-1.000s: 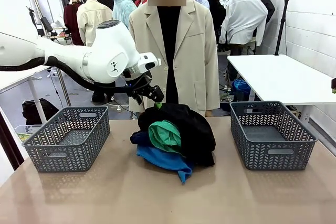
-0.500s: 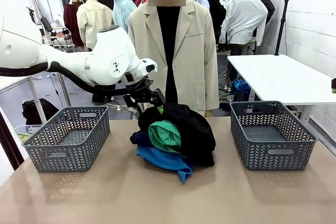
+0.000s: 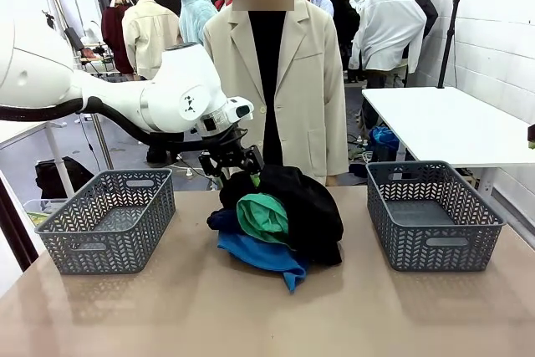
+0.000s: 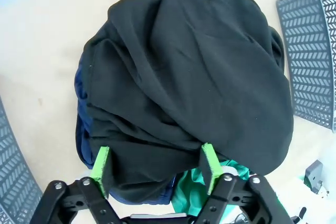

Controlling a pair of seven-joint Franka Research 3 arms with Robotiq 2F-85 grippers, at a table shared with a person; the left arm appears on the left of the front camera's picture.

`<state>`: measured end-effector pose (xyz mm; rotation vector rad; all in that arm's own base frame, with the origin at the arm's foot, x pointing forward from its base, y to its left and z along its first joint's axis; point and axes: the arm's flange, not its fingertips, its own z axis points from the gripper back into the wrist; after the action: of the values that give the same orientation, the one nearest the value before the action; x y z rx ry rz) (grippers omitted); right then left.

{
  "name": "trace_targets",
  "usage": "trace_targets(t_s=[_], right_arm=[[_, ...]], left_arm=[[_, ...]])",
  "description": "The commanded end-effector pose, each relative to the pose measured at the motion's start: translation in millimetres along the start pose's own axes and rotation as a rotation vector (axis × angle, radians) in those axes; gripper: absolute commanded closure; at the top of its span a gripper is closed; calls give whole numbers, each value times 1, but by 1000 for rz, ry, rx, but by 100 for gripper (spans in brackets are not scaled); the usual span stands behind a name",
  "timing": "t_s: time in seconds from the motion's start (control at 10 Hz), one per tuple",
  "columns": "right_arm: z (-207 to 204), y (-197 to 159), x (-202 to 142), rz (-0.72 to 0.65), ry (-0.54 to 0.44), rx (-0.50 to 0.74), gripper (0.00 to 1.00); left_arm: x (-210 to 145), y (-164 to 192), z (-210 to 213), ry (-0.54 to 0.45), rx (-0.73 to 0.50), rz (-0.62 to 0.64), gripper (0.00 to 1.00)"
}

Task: Sort the tops and bottoms.
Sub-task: Lift clothes from the center of the table with your left hand.

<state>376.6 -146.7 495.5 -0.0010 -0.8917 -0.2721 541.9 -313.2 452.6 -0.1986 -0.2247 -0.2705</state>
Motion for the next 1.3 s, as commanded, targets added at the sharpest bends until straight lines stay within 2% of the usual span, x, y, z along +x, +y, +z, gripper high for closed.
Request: trace_targets(t_s=[0.0, 0.2, 0.3, 0.9, 1.2], right_arm=[[1, 0, -1, -9, 8, 4, 0], [1, 0, -1, -9, 8, 4, 0], [1, 0, -1, -9, 8, 4, 0], [1, 0, -1, -9, 8, 4, 0], [1, 0, -1, -9, 8, 4, 0]], left_arm=[[6, 0, 1, 16, -16, 40, 52], [7, 1, 1, 27, -16, 42, 92], [7, 1, 2, 31, -18, 43, 100], [6, 2, 6, 48, -59, 21, 100], [6, -4, 26, 9, -85, -36, 100]])
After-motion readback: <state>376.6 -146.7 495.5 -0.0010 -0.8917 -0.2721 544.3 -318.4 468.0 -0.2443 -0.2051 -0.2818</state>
